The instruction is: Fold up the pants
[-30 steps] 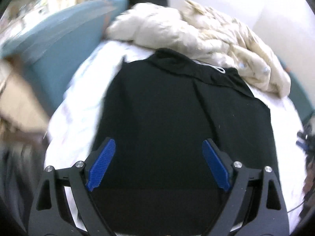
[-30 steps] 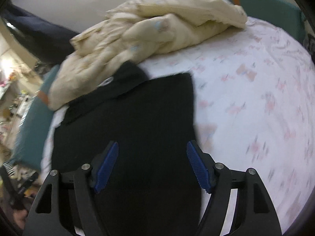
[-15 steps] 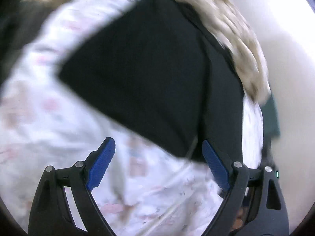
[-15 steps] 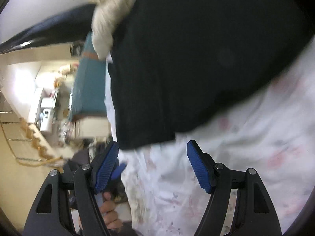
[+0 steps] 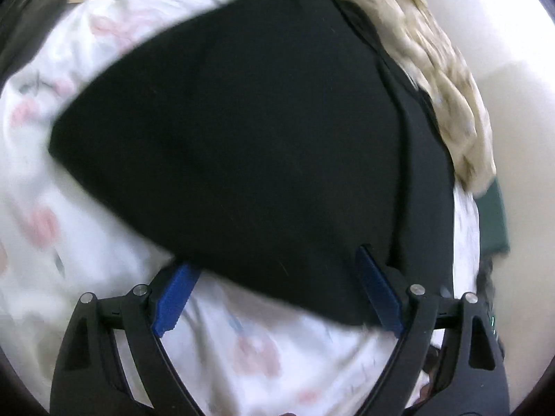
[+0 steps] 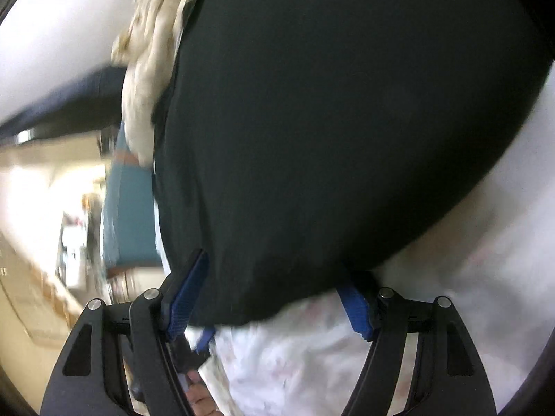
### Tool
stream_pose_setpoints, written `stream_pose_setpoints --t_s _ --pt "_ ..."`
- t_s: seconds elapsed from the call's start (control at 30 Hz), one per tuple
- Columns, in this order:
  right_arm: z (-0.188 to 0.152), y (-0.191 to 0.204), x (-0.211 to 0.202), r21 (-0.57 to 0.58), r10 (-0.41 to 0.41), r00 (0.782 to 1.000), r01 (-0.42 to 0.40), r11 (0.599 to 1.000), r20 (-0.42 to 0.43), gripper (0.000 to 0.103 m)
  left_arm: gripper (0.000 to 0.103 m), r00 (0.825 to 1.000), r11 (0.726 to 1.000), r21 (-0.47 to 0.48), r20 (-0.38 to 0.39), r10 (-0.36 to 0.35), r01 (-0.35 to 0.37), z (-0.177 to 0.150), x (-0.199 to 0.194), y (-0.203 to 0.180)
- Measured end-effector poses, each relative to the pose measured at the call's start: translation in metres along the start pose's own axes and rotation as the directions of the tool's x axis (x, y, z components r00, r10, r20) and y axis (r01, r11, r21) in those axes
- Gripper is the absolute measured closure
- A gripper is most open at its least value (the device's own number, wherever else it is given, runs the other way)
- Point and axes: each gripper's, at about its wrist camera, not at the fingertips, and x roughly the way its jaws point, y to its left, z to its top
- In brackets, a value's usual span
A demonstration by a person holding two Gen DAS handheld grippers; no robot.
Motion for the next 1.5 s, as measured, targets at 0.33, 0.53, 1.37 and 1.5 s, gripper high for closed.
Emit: stream_pose_setpoints --t_s 0.33,0.53,1.37,1.5 --pt "0.013 0.002 -0.003 -0.033 0.090 0.992 -0.087 0.996 0.086 0.038 0.023 0.982 0.991 0.041 0.132 -0.135 0.131 0.000 -0.003 -0.025" --pt "0.011 -0.017 0.005 0.064 0.082 0.994 -0.086 0.994 0.071 0.042 0.022 0.994 0.995 -0.040 0.046 -0.095 0.097 0.003 0.016 -0.014" --pt "-0.027 0.024 -0.016 -0.111 -0.098 0.985 0.114 0.987 0.145 0.100 0.100 0.996 0.999 0.027 0.079 0.040 -0.042 -0.023 -0.017 -0.027" --pt "-0.056 0.017 -0.023 -0.102 -0.128 0.984 0.141 0.985 0.125 0.100 0.100 0.996 0.997 0.035 0.054 0.071 -0.073 -0.037 -0.030 -0.021"
